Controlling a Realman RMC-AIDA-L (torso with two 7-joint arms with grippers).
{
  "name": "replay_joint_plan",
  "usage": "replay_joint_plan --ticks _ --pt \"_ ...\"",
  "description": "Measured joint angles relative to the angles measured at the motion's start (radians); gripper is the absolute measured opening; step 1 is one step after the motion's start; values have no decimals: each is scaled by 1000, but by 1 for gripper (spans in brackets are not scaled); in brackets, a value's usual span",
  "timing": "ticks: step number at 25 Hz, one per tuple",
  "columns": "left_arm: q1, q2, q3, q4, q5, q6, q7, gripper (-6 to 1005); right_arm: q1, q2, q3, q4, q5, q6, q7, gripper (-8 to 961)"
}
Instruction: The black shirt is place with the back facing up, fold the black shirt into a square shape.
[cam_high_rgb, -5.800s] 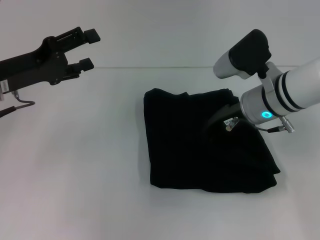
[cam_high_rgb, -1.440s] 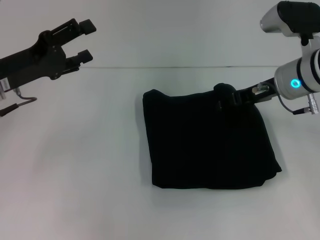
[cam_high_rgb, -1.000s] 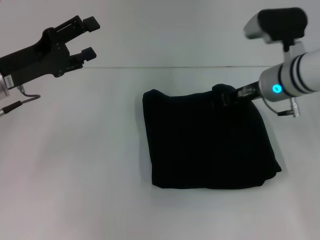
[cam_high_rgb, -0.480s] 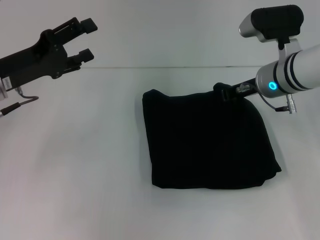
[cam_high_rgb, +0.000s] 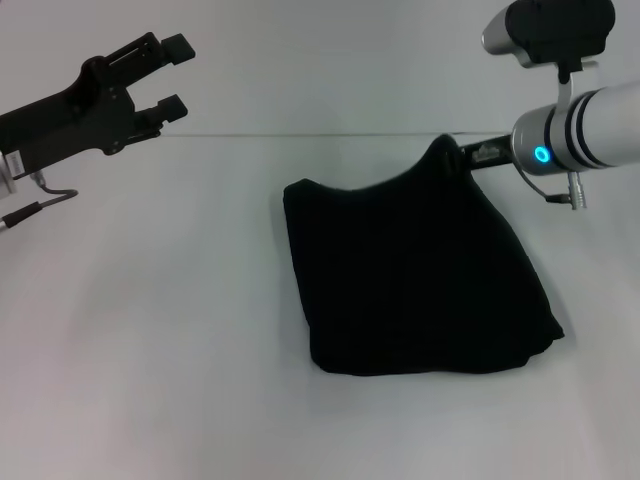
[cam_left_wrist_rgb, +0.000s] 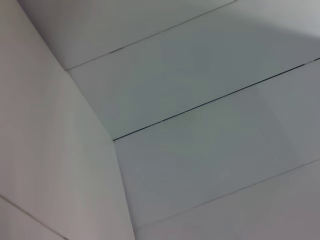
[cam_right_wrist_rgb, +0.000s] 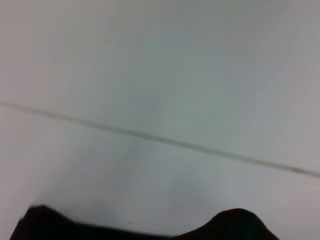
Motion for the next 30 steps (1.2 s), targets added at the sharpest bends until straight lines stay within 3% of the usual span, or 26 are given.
replay_joint_plan --ticks 11,17,21,22,23,24,30 --pt "6 0 0 -2 -8 -11 7 893 19 6 -1 45 4 60 -10 9" --pt "4 0 0 -2 -10 -11 10 890 25 -11 6 68 2 100 -2 170" --pt "3 7 24 2 15 9 10 889 17 -58 79 17 14 25 21 335" --pt "1 15 37 9 69 42 7 888 5 -92 137 -28 33 -81 17 377" --pt "1 15 37 9 69 42 7 888 -7 -111 171 -58 57 -146 4 399" --pt "-1 20 40 12 102 61 6 887 -7 -111 171 -58 57 -146 4 422" --pt "-17 24 88 26 295 234 -1 884 -98 -191 284 -193 260 -462 -49 557"
